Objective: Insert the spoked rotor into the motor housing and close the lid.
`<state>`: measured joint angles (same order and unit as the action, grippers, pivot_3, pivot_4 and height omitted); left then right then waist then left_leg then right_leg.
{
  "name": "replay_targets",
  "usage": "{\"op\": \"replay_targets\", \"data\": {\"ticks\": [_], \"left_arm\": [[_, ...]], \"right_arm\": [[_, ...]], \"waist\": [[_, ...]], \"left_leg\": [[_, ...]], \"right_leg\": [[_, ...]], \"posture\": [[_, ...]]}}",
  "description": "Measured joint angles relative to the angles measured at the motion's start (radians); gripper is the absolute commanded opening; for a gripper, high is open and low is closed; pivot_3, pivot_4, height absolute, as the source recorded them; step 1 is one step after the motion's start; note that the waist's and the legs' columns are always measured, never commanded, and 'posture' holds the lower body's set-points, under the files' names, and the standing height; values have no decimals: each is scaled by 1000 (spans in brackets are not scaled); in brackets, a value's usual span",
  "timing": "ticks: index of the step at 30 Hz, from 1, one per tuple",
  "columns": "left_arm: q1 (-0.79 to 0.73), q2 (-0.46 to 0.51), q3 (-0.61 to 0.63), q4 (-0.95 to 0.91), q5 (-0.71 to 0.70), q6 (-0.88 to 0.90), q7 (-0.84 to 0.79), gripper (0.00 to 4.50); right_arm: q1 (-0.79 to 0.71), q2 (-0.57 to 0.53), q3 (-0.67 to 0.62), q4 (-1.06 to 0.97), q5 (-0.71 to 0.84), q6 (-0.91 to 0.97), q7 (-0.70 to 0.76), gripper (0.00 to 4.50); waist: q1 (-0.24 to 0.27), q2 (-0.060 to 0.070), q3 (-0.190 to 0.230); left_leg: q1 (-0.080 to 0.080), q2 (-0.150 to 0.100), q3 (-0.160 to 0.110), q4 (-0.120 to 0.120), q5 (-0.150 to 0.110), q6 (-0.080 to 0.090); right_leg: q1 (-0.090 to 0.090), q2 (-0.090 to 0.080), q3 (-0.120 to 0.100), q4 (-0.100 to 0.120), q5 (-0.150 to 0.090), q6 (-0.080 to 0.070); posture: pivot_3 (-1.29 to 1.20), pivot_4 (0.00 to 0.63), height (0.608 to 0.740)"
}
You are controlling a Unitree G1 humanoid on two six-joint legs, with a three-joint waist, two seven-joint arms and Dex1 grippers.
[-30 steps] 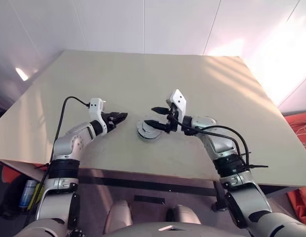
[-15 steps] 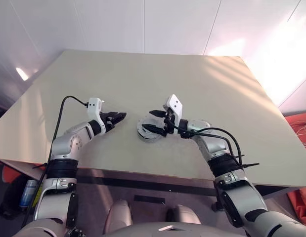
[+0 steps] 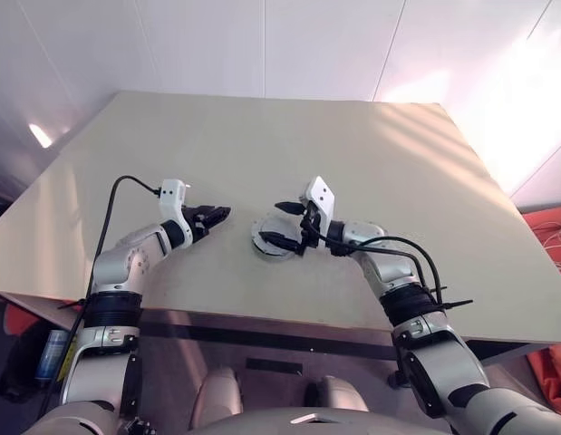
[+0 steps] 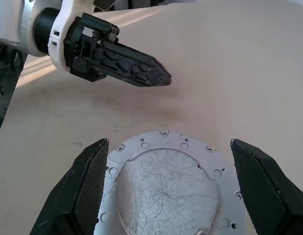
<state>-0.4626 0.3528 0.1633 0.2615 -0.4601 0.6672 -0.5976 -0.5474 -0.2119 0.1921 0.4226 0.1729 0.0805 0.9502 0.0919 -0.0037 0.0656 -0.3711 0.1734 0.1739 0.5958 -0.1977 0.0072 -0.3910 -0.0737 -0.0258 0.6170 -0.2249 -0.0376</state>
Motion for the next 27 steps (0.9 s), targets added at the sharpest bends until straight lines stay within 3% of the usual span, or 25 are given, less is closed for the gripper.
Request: {"op": "replay_targets", "data": {"ticks": [18, 22, 27], "left_arm": [[0, 7, 0, 0, 0, 1, 0, 2879], [0, 8, 0, 0, 0, 0, 0, 2879], [0, 8, 1, 0, 0, 0, 1, 2879]], "right_arm": [[17, 17, 17, 79, -36, -64, -16, 4478], [9, 19, 16, 104, -38, -84, -30, 3226], [7, 19, 15, 109, -38, -93, -20, 3151]], "waist": [[-1, 0, 0], [-2, 0, 0], [-2, 0, 0]], "left_leg": [[0, 0, 0, 0, 0, 0], [1, 0, 0, 0, 0, 0], [1, 0, 0, 0, 0, 0]], "right_leg": [[0, 0, 0, -1, 0, 0], [1, 0, 0, -1, 0, 0], [1, 0, 0, -1, 0, 0]], "posture": [[0, 0, 740], [0, 0, 740], [0, 0, 740]]}}
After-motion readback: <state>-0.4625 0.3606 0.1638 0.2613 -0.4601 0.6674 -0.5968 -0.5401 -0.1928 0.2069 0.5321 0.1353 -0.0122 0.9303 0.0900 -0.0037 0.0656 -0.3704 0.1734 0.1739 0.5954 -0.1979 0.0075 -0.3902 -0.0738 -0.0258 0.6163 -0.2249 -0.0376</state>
